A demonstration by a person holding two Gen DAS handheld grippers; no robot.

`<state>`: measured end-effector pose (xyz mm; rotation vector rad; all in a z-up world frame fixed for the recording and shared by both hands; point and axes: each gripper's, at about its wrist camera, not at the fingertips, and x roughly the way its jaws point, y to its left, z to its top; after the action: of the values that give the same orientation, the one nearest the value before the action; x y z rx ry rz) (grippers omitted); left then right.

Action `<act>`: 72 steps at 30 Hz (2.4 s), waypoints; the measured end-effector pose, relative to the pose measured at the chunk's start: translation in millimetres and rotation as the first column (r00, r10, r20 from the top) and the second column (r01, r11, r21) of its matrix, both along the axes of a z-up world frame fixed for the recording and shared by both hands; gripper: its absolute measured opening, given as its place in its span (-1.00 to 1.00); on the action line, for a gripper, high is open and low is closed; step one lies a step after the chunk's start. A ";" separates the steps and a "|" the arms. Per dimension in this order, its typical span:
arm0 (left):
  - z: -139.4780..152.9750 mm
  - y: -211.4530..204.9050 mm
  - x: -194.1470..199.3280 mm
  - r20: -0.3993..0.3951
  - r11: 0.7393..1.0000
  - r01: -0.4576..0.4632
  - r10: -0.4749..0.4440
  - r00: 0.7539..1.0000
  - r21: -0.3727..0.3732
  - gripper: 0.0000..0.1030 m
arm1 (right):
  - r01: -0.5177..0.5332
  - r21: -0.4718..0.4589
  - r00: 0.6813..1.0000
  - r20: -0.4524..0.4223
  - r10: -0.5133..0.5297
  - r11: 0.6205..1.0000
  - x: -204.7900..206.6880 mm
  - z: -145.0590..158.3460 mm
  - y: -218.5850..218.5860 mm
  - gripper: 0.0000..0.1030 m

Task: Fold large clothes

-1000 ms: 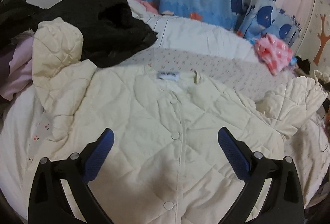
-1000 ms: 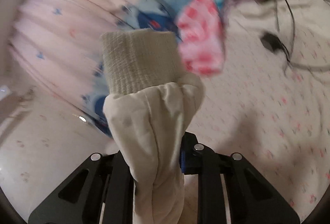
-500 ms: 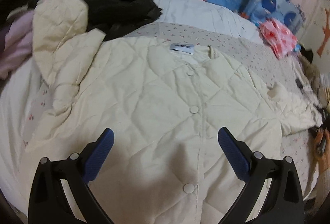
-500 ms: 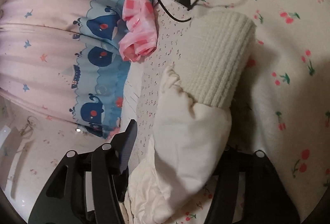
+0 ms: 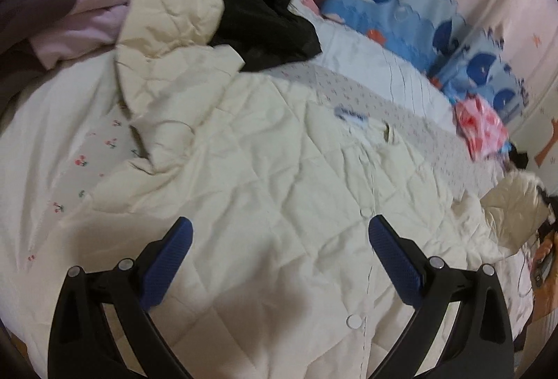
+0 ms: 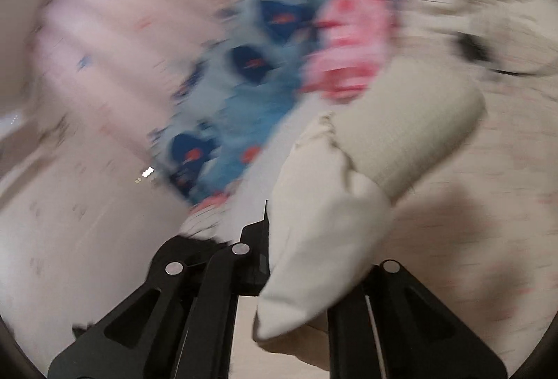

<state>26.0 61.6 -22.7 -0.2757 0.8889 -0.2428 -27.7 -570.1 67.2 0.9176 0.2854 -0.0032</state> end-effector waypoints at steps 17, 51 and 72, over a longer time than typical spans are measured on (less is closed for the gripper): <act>9.8 60.7 3.5 0.028 0.988 -0.145 0.147 0.989 -0.061 0.89 | -0.722 -0.053 0.612 -0.514 0.601 0.690 231.2 -141.1 421.1 -0.35; 42.0 41.5 185.4 0.207 0.881 -0.279 0.213 0.955 0.382 0.89 | -0.646 -0.008 0.751 -0.188 0.633 0.763 58.0 -121.4 305.2 0.48; 21.5 79.7 242.9 0.104 0.934 -0.343 0.332 0.937 0.104 -0.60 | -0.631 -0.018 0.762 -0.203 0.615 0.775 60.5 -136.9 303.5 0.48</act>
<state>268.9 141.2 -1.2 -0.2991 0.7541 0.1187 32.8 -266.6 -69.7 0.6984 0.7575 0.5211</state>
